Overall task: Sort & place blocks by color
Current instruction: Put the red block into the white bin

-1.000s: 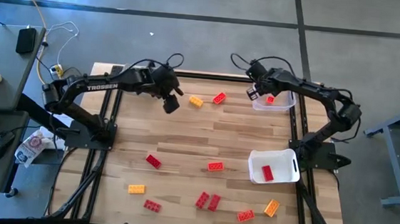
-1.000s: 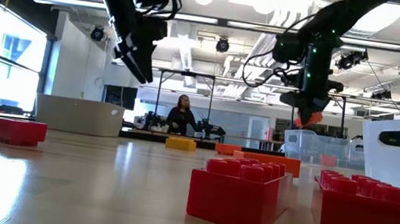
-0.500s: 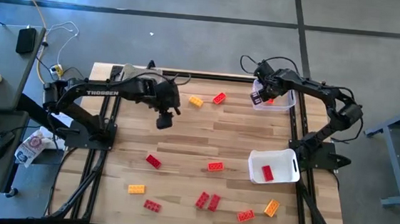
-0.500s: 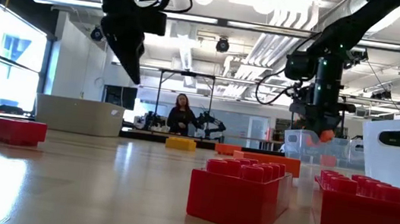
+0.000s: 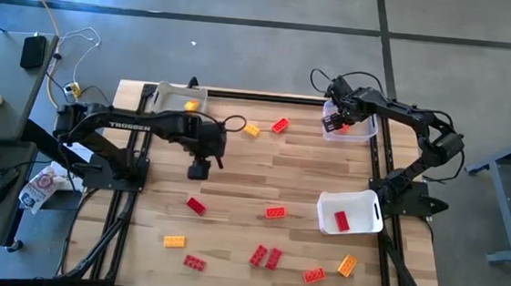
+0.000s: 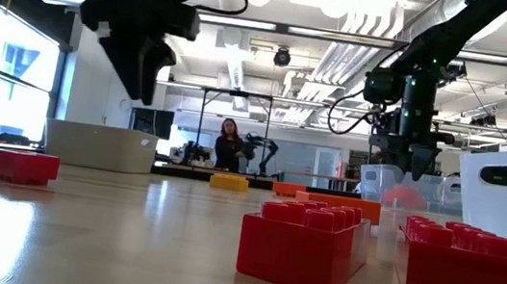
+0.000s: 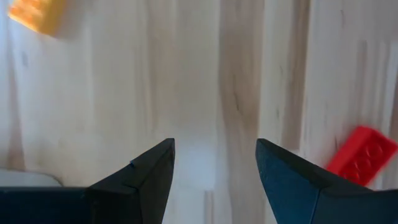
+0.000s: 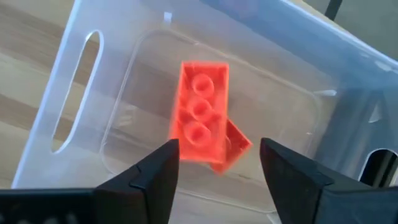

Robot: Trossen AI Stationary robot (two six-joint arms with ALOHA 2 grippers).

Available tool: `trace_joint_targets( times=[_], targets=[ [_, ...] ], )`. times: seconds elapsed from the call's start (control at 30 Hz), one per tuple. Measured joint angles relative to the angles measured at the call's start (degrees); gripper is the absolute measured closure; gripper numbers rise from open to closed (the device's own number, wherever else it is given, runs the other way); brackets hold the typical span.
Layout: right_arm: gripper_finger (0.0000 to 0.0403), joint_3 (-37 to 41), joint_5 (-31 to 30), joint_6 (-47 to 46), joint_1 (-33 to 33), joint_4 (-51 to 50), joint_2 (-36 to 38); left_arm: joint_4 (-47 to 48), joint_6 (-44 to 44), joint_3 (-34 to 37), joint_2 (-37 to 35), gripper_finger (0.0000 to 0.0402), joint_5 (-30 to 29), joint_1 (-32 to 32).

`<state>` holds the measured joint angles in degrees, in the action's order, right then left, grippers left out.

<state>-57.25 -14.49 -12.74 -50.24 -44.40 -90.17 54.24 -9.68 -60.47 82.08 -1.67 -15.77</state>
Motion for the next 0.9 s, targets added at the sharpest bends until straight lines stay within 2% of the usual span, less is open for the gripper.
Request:
trace_joint_targets(
  times=[0.23, 0.47, 0.73, 0.9],
  targets=[
    [0.0189, 0.0, 1.3, -0.3, 0.1, 0.6, 1.1, 6.2, 0.0, 0.0, 0.0, 0.019, 0.0, 3.5],
    [0.0189, 0.0, 0.9, -1.3, 0.4, 3.4, 6.2, 8.9, 1.1, 0.0, 0.0, 0.019, 0.0, 7.9],
    [0.0188, 0.0, 1.3, -4.1, 0.8, 6.7, 13.7, 8.7, 1.1, 0.1, 0.0, 0.019, 0.0, 15.0],
    [0.0188, 0.0, 1.0, -5.0, 2.4, 8.5, 16.3, 3.5, 1.1, 3.5, 0.0, 0.019, 0.0, 19.2]
  ],
)
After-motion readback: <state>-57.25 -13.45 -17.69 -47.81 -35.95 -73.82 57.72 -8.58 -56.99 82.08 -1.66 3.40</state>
